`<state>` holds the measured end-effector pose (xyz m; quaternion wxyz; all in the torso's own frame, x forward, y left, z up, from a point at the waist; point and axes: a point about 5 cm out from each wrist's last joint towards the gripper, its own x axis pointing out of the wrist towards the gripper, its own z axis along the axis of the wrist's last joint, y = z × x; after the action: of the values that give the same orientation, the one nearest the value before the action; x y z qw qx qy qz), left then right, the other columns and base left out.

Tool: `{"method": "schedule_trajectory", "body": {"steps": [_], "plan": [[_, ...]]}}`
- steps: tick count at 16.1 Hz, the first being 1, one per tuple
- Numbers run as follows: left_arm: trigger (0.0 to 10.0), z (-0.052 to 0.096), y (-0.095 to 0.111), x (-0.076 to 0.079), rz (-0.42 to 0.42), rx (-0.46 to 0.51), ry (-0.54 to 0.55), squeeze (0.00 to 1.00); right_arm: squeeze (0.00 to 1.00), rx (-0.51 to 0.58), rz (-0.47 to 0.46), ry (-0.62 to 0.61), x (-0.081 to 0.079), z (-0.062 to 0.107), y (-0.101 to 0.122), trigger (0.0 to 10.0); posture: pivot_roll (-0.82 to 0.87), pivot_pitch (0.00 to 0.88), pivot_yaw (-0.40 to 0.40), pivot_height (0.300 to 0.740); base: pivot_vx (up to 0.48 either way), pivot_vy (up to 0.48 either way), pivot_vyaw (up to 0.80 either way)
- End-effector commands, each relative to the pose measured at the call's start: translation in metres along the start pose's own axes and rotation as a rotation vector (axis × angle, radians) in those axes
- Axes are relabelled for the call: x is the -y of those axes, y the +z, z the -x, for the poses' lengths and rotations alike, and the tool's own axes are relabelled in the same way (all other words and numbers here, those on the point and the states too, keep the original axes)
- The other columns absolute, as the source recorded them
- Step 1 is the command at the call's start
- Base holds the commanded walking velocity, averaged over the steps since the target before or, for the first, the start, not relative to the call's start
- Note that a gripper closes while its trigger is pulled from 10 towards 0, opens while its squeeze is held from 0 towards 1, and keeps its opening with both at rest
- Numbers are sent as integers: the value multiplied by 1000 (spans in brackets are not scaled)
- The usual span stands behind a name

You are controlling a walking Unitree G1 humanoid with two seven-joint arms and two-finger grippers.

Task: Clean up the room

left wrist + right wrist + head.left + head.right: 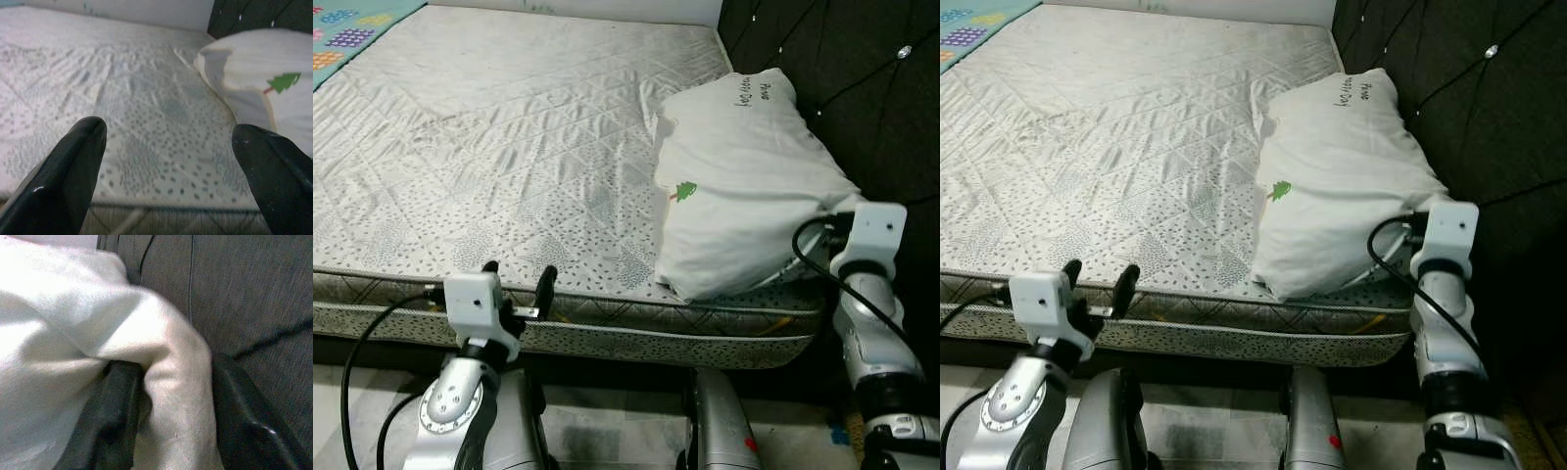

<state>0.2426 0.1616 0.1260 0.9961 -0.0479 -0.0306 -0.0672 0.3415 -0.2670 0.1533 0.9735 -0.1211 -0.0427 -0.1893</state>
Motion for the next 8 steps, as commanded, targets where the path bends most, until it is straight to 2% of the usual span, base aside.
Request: {"method": "schedule_trajectory", "body": {"steps": [1, 3, 5, 8], "plan": [[10000, -1, 1, -2, -4, 10, 14, 0, 1000, 123, 12, -20, 3, -8, 29, 10000, 14, 46, -59, 531, 0, 0, 0], [10000, -8, 7, -4, -11, 39, 18, 0, 1000, 202, 10, -32, -1, -14, 51, 10000, 14, 14, -60, 531, 0, 0, 0], [10000, -12, 11, -8, -18, 58, 29, 0, 1000, 235, -1, -56, -1, -18, 63, 10000, 14, 0, -61, 531, 0, 0, 0], [10000, -18, 14, -16, -32, 79, 47, 0, 1000, 249, 16, -56, 1, -20, 68, 10000, 16, 0, -64, 531, 0, 0, 0]]}}
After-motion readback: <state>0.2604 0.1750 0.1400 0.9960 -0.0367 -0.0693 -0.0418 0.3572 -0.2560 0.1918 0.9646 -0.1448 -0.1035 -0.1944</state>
